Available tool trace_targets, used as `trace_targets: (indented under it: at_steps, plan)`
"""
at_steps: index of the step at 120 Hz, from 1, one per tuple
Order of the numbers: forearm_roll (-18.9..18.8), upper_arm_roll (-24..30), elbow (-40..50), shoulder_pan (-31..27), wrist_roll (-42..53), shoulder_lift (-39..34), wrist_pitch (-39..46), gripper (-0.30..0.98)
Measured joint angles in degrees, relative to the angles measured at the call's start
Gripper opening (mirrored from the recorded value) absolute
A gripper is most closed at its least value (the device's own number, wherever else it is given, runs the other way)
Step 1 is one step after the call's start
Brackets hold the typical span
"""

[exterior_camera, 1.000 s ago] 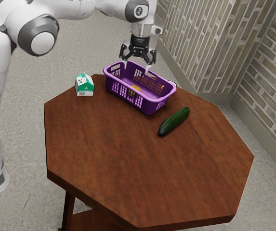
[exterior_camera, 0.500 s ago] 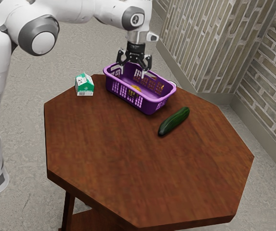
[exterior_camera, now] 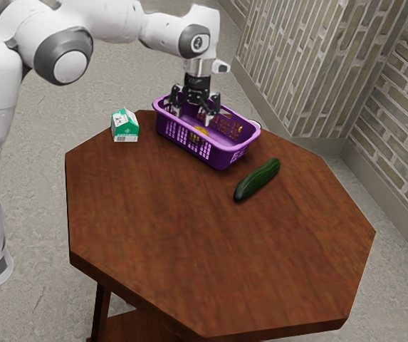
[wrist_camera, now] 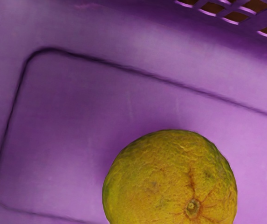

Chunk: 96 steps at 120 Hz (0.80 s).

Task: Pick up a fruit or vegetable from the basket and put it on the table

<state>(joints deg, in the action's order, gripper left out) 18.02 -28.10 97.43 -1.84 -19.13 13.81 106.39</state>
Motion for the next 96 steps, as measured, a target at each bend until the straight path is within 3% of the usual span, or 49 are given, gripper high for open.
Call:
trace_targets:
  at_steps: [96]
  plan:
    - [2.5,1.3,-0.1,0.2,9.0,3.6,6.3,0.69]
